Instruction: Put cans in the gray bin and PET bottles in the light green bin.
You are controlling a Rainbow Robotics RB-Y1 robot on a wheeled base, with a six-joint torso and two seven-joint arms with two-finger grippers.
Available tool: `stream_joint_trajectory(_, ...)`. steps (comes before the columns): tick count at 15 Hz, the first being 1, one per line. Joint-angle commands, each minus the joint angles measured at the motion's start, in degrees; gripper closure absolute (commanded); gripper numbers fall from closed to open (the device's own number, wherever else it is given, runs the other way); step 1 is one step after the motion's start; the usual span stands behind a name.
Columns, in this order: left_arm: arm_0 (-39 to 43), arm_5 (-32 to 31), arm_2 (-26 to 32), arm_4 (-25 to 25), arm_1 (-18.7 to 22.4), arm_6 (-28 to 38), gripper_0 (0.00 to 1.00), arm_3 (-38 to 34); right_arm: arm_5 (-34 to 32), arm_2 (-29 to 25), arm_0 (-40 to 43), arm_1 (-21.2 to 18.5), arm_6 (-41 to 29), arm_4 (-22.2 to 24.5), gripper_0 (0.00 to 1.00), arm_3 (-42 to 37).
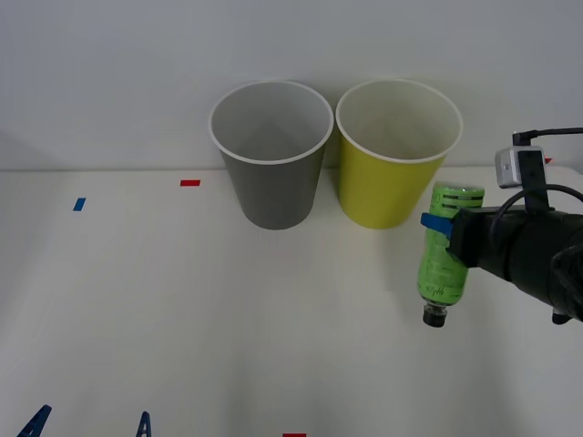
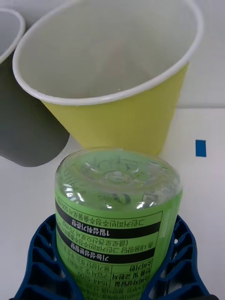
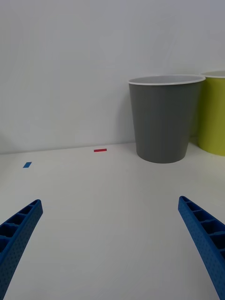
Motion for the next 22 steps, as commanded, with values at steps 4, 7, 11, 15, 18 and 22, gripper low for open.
stream_joint_trajectory(4,0.0,0.0,0.0,0.0,0.0,0.0,0.0,0.0,-1.11,-3.36,0.29,4.26,4.44,-0.02,1.0,-5.42)
stream_joint_trajectory(7,0.0,0.0,0.0,0.0,0.0,0.0,0.0,0.0,-4.98,-3.01,-0.77,4.97,4.0,-0.02,1.0,-6.47)
stream_joint_trajectory(11,0.0,0.0,0.0,0.0,0.0,0.0,0.0,0.0,-8.58,-3.01,-6.57,7.95,3.13,1.83,1.0,-6.56)
stream_joint_trajectory(15,0.0,0.0,0.0,0.0,0.0,0.0,0.0,0.0,-9.11,-0.46,-11.93,7.87,3.21,8.16,1.0,-6.73)
stream_joint_trajectory(18,0.0,0.0,0.0,0.0,0.0,0.0,0.0,0.0,-9.02,2.62,-15.36,6.81,2.95,16.15,1.0,-6.38)
stream_joint_trajectory(22,0.0,0.0,0.0,0.0,0.0,0.0,0.0,0.0,-9.29,5.08,-20.72,6.02,2.07,21.78,1.0,-2.43)
